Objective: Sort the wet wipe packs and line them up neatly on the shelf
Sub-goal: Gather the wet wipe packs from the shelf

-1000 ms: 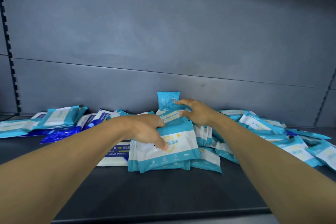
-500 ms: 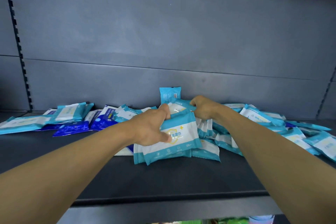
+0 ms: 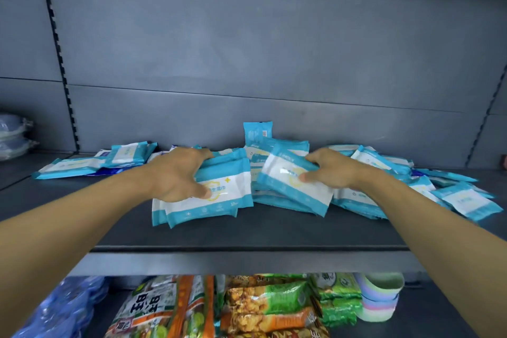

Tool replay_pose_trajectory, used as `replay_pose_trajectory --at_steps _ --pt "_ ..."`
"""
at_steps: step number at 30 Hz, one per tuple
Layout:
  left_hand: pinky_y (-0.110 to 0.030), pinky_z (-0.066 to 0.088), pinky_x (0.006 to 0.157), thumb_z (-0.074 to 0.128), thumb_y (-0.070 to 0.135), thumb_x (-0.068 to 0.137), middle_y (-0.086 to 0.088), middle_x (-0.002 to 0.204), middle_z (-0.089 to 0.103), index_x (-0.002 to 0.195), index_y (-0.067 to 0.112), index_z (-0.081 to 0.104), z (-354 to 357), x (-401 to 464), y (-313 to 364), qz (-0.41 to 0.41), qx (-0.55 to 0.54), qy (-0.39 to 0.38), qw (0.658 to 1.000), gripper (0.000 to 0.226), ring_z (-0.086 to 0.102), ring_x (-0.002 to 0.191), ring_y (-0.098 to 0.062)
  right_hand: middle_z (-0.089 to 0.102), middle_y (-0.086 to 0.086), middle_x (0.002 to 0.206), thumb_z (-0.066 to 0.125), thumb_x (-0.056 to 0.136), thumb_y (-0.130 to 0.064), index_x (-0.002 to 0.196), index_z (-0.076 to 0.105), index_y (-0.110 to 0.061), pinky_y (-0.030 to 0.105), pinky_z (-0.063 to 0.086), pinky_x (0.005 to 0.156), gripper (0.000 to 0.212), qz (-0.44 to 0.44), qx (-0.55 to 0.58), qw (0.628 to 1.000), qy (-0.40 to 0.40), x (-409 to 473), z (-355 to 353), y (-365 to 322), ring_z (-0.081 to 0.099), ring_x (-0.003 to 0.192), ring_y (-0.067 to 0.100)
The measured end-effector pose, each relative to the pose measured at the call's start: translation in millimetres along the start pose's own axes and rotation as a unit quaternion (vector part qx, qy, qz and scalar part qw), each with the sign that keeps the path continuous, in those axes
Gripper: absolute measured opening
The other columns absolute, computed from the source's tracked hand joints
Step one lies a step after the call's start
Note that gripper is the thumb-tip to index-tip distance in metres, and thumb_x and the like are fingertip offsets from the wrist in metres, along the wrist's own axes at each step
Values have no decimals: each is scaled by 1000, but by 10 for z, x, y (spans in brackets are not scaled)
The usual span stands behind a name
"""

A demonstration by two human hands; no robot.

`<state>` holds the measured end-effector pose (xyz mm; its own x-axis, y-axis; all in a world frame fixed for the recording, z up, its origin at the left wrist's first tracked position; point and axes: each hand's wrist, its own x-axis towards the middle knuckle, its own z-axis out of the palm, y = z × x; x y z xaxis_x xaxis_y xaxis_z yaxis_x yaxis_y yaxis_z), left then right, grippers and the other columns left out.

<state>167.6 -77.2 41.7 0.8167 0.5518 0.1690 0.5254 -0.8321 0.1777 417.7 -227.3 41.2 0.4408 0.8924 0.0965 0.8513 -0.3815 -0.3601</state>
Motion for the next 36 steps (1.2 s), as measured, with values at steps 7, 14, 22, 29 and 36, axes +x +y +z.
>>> replay_pose_trajectory --at_steps 7,14,22,29,36 --pt "-23 38 79 69 31 83 8 107 52 125 22 48 27 -96 -67 -11 -6 -26 1000 48 48 94 -13 56 0 104 54 94 -27 103 56 -13 28 37 75 16 -46 -30 997 54 168 190 -186 53 93 20" --pt "-34 43 96 60 44 87 9 129 51 135 33 34 128 -115 -117 -7 59 -55 997 56 50 111 -15 28 7 154 44 98 -34 149 21 -12 34 30 109 60 -11 -150 988 -33 611 404 -422 32 137 25" --pt "-35 43 97 61 46 86 8 131 50 138 32 31 103 -105 -136 1 54 -71 996 62 50 114 -15 33 9 148 59 90 -38 147 19 -12 35 36 105 74 24 -139 988 -57 626 398 -510 38 131 26" --pt "-37 44 96 61 46 85 9 129 51 137 34 32 125 -88 -150 -7 50 -63 997 60 51 111 -16 38 3 145 60 88 -44 143 33 -16 37 35 107 67 50 -146 984 -93 684 364 -513 39 130 23" --pt "-36 45 93 60 48 85 9 129 51 138 34 31 139 -79 -145 -7 58 -54 997 61 50 110 -16 53 1 121 71 78 -49 127 47 -13 33 45 92 66 85 -109 986 -90 653 360 -529 51 107 20"
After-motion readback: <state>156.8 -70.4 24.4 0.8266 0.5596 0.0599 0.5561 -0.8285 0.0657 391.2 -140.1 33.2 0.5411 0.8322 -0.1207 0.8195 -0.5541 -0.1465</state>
